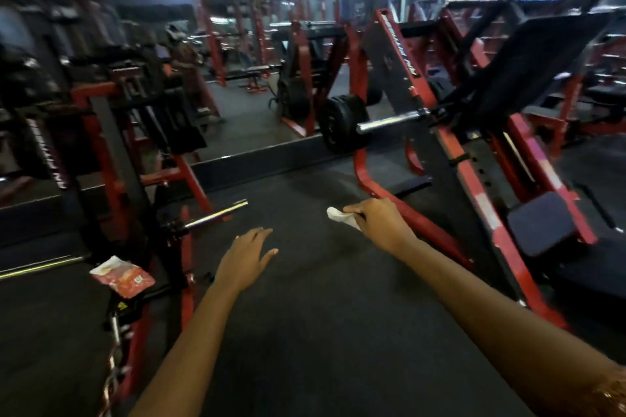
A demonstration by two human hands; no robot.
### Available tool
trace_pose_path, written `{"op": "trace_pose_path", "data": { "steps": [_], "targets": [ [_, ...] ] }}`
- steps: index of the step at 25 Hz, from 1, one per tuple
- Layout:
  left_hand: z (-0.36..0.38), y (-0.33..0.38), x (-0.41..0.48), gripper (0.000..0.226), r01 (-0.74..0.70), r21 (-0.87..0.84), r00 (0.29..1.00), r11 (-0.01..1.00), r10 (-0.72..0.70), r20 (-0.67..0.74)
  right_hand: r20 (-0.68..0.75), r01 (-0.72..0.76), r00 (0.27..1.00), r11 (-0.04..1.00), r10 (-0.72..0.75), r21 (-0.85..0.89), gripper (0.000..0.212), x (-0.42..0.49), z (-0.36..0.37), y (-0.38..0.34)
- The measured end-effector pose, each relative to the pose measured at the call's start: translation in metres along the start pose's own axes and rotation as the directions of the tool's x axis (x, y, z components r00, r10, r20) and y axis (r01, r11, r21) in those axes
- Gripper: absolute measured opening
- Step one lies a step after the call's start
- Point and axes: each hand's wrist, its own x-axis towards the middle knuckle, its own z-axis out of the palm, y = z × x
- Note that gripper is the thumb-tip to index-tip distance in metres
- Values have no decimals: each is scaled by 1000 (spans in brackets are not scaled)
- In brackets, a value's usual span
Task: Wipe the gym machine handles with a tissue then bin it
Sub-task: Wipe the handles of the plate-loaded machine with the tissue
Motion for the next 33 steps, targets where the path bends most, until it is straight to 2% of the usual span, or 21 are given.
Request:
{"op": "trace_pose_path", "data": {
  "steps": [7, 14, 19, 22, 25, 27, 33],
  "targets": [
    [-7, -25, 114, 52, 303, 36, 952, 952, -301, -59, 100, 315, 942, 946, -321, 70, 31, 200, 0, 23],
    [-44, -91, 186, 49, 504, 78, 854, 860, -484, -190, 50, 471, 867, 848, -496, 245, 32, 358, 38, -25],
    [-70, -186, 251, 52, 551, -57, 769, 832, -533, -353, -20, 547, 827, 796, -562, 258, 33, 486, 66, -85],
    [-98, -242, 289, 51, 588, -78, 700, 805, -555, -450, -1, 593, 790, 763, -613, 258, 33, 557, 80, -129],
    [-124, -301, 333, 50, 607, -44, 640, 793, -521, -564, 11, 640, 747, 722, -665, 262, 34, 622, 106, -172],
    [-128, -334, 358, 54, 638, -13, 618, 770, -522, -588, 24, 655, 724, 698, -689, 290, 34, 656, 129, -195],
    [-136, -440, 426, 66, 701, 116, 600, 703, -494, -629, 4, 728, 650, 625, -760, 281, 33, 763, 196, -259]
  ]
}}
